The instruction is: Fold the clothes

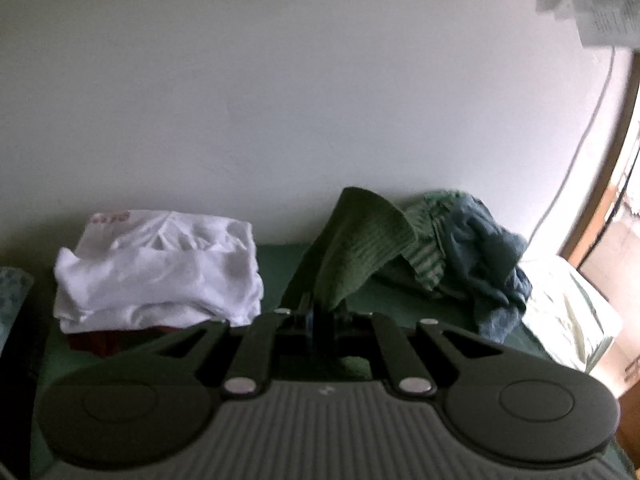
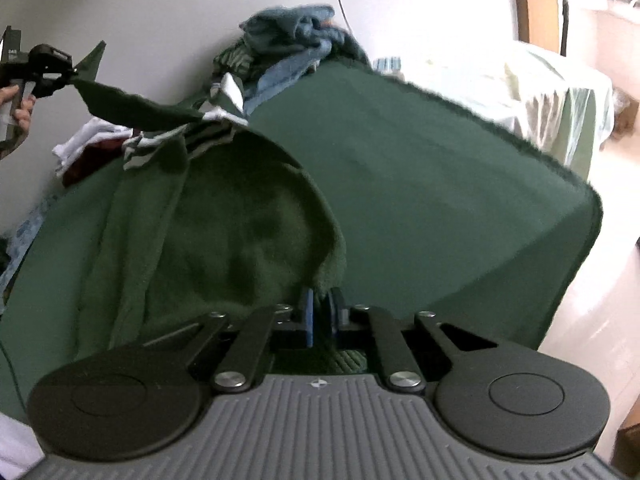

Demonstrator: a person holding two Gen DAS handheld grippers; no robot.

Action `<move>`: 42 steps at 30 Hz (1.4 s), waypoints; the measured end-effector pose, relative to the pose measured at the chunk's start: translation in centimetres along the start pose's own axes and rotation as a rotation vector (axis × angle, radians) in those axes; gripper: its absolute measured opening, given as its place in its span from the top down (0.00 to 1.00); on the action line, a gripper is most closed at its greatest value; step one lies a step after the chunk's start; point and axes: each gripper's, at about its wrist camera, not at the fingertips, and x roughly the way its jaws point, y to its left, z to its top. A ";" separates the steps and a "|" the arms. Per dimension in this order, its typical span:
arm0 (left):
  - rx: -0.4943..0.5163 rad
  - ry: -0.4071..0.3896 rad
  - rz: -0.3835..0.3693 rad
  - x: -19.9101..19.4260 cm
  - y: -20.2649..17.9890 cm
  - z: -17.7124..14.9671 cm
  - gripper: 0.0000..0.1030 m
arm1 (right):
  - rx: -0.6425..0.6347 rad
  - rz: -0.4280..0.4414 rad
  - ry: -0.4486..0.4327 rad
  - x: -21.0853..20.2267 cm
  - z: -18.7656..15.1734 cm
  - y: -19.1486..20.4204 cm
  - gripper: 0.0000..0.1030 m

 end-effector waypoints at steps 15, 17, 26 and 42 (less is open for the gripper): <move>-0.091 -0.026 0.063 -1.5 6.7 -1.2 0.96 | -0.468 0.224 0.210 -0.5 -1.5 7.4 0.91; -0.100 -0.005 0.072 -0.9 7.5 -1.7 0.97 | -0.522 0.247 0.280 -0.1 -2.1 8.2 0.87; -0.068 0.007 -0.003 -0.7 7.3 -2.5 0.97 | -0.293 0.211 0.180 -0.6 0.5 6.5 0.86; 0.281 0.027 -0.445 -4.8 -4.4 -8.7 0.97 | 0.108 0.299 -0.008 3.2 8.8 4.6 0.73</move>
